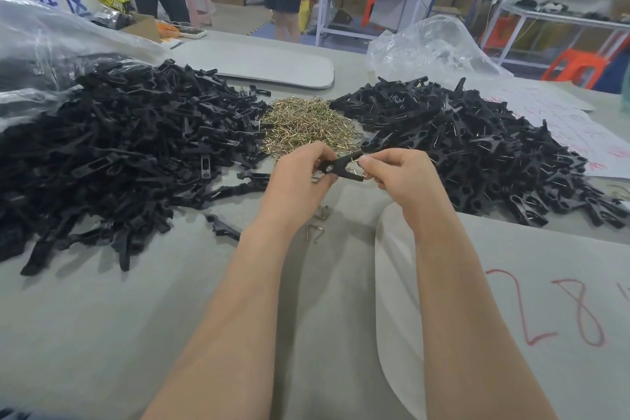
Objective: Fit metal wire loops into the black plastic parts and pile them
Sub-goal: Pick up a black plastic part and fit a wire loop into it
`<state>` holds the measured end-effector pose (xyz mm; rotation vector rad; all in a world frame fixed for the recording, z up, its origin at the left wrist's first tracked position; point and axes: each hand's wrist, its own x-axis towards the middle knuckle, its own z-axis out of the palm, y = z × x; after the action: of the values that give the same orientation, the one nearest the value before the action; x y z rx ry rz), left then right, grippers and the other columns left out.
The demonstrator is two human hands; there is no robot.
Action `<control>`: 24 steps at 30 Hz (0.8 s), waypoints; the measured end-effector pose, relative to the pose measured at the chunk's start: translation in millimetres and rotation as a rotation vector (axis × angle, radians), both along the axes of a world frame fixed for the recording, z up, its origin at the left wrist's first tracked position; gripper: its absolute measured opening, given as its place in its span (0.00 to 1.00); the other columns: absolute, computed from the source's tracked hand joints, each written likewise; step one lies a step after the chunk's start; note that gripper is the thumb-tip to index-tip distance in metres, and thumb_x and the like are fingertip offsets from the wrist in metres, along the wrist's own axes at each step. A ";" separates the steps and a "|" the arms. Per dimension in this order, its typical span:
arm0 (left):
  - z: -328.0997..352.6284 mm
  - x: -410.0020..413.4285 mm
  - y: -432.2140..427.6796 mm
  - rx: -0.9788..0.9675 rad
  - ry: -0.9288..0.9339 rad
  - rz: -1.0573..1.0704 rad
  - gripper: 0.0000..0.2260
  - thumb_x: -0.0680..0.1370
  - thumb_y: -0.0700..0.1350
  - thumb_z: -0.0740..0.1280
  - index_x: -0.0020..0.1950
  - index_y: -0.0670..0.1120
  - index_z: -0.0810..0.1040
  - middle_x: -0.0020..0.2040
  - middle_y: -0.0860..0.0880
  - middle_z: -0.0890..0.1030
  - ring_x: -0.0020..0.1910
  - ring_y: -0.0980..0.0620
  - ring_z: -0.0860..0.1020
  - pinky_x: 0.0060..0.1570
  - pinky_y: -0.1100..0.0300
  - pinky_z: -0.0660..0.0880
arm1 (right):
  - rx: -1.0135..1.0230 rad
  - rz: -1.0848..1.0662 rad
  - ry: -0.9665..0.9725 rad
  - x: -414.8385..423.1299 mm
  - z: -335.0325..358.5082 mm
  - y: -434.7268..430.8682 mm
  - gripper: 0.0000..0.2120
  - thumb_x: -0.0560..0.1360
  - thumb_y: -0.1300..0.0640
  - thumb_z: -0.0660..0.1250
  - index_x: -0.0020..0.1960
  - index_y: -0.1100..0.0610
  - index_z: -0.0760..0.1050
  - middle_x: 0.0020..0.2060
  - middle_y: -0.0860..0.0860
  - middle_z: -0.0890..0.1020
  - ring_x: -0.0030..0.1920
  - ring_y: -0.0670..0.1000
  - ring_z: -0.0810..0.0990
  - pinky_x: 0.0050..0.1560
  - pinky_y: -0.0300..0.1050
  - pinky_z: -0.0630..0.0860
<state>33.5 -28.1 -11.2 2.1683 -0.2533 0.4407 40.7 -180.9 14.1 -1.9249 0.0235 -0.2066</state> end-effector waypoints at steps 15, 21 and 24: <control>2.3 -2.3 0.6 -0.025 0.049 -0.064 0.11 0.74 0.39 0.71 0.46 0.54 0.74 0.42 0.60 0.77 0.46 0.57 0.78 0.49 0.66 0.73 | 0.002 0.034 0.048 -1.4 -0.2 -4.0 0.08 0.72 0.59 0.72 0.34 0.54 0.80 0.27 0.48 0.77 0.30 0.46 0.71 0.39 0.40 0.70; 4.4 -3.7 -0.8 -0.026 0.072 -0.072 0.09 0.74 0.39 0.71 0.49 0.51 0.77 0.45 0.54 0.80 0.47 0.55 0.79 0.52 0.62 0.74 | 0.011 0.057 0.087 -0.9 -1.8 -4.0 0.08 0.72 0.59 0.71 0.34 0.56 0.79 0.25 0.48 0.74 0.30 0.46 0.70 0.36 0.39 0.69; 10.1 -5.3 3.3 -0.162 0.109 -0.119 0.10 0.72 0.39 0.73 0.46 0.53 0.77 0.43 0.56 0.80 0.46 0.57 0.79 0.51 0.65 0.76 | 0.343 0.213 0.217 -2.3 0.6 -6.8 0.07 0.73 0.55 0.71 0.40 0.58 0.78 0.26 0.48 0.75 0.30 0.46 0.71 0.33 0.35 0.72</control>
<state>28.1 -24.8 -1.1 1.9993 -0.2753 0.2654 38.4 -187.7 14.7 -1.5862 -0.0015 0.1422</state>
